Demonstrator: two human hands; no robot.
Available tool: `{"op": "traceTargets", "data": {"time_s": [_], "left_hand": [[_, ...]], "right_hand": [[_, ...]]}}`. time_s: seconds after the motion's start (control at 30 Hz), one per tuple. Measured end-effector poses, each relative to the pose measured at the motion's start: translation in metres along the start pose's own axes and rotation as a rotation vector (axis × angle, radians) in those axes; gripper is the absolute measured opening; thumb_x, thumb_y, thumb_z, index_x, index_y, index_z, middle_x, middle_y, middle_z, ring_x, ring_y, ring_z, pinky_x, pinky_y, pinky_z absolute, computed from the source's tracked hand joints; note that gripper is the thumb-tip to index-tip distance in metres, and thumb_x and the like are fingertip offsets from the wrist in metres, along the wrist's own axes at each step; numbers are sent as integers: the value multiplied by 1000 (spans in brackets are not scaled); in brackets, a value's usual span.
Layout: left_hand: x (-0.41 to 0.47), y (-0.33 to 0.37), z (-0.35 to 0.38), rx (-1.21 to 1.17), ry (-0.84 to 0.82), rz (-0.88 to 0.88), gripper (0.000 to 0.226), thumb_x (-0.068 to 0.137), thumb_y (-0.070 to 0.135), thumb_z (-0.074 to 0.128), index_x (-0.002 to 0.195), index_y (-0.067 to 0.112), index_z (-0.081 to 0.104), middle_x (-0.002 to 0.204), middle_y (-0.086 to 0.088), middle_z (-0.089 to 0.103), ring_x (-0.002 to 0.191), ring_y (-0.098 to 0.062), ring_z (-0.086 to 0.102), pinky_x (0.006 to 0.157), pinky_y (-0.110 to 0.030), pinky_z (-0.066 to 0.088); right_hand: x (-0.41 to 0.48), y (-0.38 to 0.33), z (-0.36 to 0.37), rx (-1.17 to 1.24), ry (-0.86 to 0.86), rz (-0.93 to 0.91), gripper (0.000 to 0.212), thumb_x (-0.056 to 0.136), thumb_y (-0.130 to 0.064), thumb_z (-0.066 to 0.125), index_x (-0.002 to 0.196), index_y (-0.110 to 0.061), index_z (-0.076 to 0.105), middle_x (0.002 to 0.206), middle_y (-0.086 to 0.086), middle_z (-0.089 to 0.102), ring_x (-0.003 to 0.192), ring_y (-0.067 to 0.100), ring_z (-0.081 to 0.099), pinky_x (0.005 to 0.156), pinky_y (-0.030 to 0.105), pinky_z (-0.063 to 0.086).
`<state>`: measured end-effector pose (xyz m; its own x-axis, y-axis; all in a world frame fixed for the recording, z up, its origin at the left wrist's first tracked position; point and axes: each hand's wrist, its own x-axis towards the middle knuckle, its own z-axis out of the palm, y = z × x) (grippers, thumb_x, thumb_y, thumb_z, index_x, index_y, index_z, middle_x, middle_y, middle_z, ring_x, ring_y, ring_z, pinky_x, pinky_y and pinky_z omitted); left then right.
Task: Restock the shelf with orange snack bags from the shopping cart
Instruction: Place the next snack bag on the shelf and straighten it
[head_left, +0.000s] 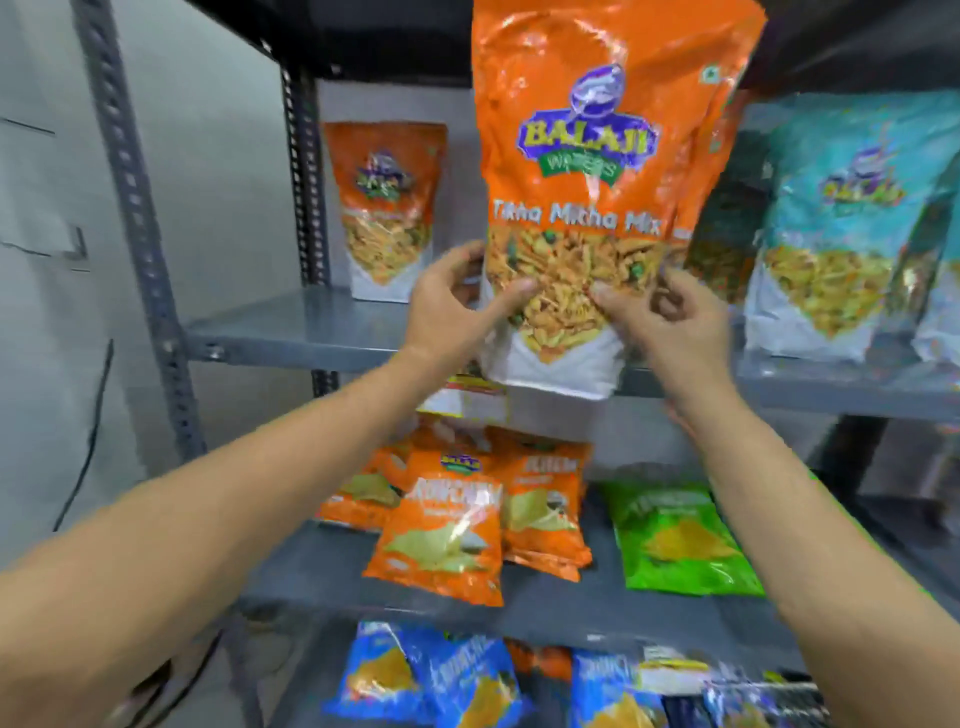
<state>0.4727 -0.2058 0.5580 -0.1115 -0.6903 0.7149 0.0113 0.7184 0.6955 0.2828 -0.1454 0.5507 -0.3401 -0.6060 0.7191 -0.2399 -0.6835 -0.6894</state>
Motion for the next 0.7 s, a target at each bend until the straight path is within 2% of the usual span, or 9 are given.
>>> {"op": "traceTargets", "data": {"time_s": [0.07, 0.17, 0.23, 0.37, 0.47, 0.53, 0.6, 0.63, 0.7], "left_hand": [[24, -5, -32, 31, 30, 5, 63, 66, 41, 77, 116, 7, 59, 115, -11, 68, 105, -23, 65, 94, -43, 54], [54, -16, -71, 50, 30, 20, 46, 71, 25, 74, 111, 8, 60, 107, -12, 67, 98, -23, 64, 96, -49, 52], [72, -27, -92, 72, 26, 15, 43, 74, 20, 73, 113, 8, 60, 107, -14, 67, 100, -26, 64, 96, -50, 51], [104, -52, -117, 83, 25, -34, 47, 74, 18, 76, 117, 6, 59, 115, -18, 67, 106, -28, 65, 96, -46, 52], [119, -75, -124, 93, -13, -81, 50, 75, 12, 75, 121, 5, 56, 118, -16, 65, 104, -23, 64, 95, -39, 52], [121, -98, -124, 83, -32, -118, 52, 75, 12, 74, 123, 6, 53, 119, -13, 63, 109, -24, 62, 99, -43, 50], [122, -117, -124, 72, -52, -148, 56, 76, 16, 74, 126, 9, 49, 125, -12, 60, 116, -25, 57, 104, -47, 46], [123, -122, -125, 64, -69, -154, 58, 77, 20, 74, 127, 10, 47, 129, -13, 58, 119, -26, 55, 105, -47, 44], [125, -124, -126, 14, -59, -160, 66, 74, 29, 76, 129, 12, 44, 132, -12, 55, 122, -24, 53, 106, -44, 43]], "right_hand": [[21, 2, 38, -6, -12, -14, 50, 55, -47, 83, 87, -11, 70, 87, 5, 74, 80, 11, 65, 78, 33, 54], [49, 12, 90, -47, -50, -3, 55, 53, -50, 83, 82, -5, 68, 87, 18, 75, 76, 15, 63, 73, 41, 55], [66, 22, 117, -95, -76, 7, 59, 53, -53, 83, 83, -4, 67, 92, 26, 73, 78, 17, 64, 73, 44, 55], [92, 43, 147, -148, -135, 39, 39, 63, -44, 84, 88, -18, 69, 96, 9, 76, 95, 25, 71, 87, 50, 57], [101, 66, 158, -153, -187, 85, 27, 70, -36, 83, 90, -27, 67, 101, 1, 74, 98, 15, 69, 88, 41, 58], [101, 84, 162, -159, -225, 126, 27, 73, -33, 81, 94, -25, 66, 102, -4, 72, 95, -3, 65, 84, 23, 55], [100, 96, 164, -146, -253, 150, 28, 78, -27, 78, 100, -15, 66, 98, -8, 69, 84, -19, 60, 73, 3, 46], [101, 100, 164, -139, -261, 154, 30, 79, -25, 77, 102, -10, 65, 98, -8, 68, 81, -19, 59, 70, 2, 45], [104, 104, 164, -104, -255, 210, 36, 80, -27, 76, 107, -8, 62, 99, -6, 68, 87, -9, 62, 73, 10, 50]]}}
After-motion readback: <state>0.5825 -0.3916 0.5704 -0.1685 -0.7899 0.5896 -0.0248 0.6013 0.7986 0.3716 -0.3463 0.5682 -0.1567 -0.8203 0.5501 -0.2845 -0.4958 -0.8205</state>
